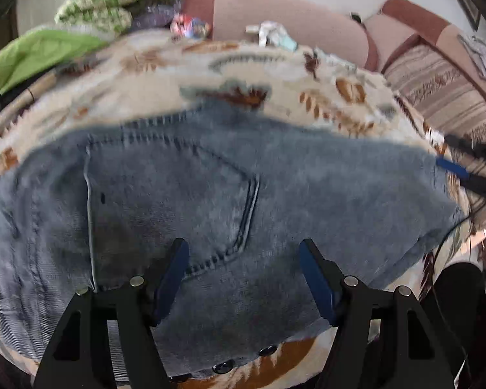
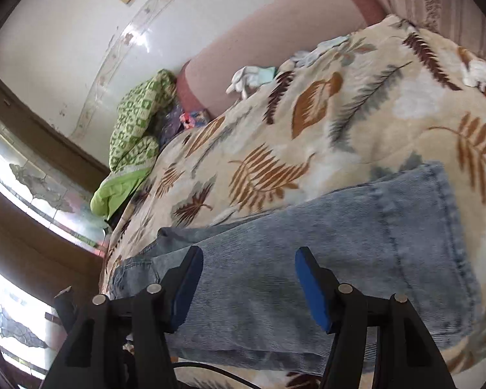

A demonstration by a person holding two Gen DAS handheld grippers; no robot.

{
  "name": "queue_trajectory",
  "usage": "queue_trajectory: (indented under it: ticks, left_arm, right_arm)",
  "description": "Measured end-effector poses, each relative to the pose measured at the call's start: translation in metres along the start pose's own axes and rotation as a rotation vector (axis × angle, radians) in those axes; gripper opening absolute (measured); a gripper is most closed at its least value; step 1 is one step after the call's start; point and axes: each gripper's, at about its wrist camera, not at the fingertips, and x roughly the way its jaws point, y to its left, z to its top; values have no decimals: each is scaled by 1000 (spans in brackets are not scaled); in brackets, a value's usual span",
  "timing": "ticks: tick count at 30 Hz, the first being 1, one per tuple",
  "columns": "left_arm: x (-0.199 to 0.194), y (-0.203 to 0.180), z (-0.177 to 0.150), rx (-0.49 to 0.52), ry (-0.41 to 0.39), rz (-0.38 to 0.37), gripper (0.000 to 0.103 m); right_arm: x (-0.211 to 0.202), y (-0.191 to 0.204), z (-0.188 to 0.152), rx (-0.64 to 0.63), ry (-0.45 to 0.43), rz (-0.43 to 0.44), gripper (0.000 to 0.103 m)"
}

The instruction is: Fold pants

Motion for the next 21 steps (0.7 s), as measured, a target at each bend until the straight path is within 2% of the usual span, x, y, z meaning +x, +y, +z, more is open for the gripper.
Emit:
queue_trajectory:
  ticks: [2, 5, 6, 8, 10, 13, 14, 17, 19, 21]
  left_arm:
    - [-2, -6, -7, 77, -29, 31, 71]
    - [-2, -11, -14, 143, -36, 48, 71]
    - [-2, -10, -14, 152, -38, 39, 71]
    - [-3, -4, -13, 141, -40, 6, 71]
    - [-5, 1, -12, 123, -39, -25, 71]
    - [-5, 4, -9, 96, -41, -49, 71]
    - [-4, 4, -8, 90, -40, -52, 72]
    - [-4, 6, -7, 71, -43, -70, 72]
    - [-5, 8, -7, 64, -44, -80, 72]
    - [-6, 9, -8, 62, -47, -85, 72]
  right_arm:
    - [20, 17, 1, -51, 18, -5, 63]
    - [47, 27, 3, -121, 33, -103, 63]
    - [57, 23, 1, -111, 77, -126, 63]
    - [72, 7, -7, -52, 199, -119, 63]
    - [83, -2, -23, -58, 305, -148, 63]
    - [79, 12, -32, -137, 349, -195, 63]
    - [79, 21, -30, -146, 361, -188, 63]
    - [82, 59, -16, -237, 316, -126, 63]
    - [99, 85, -9, -312, 307, -127, 63]
    - [123, 104, -4, -348, 340, -111, 63]
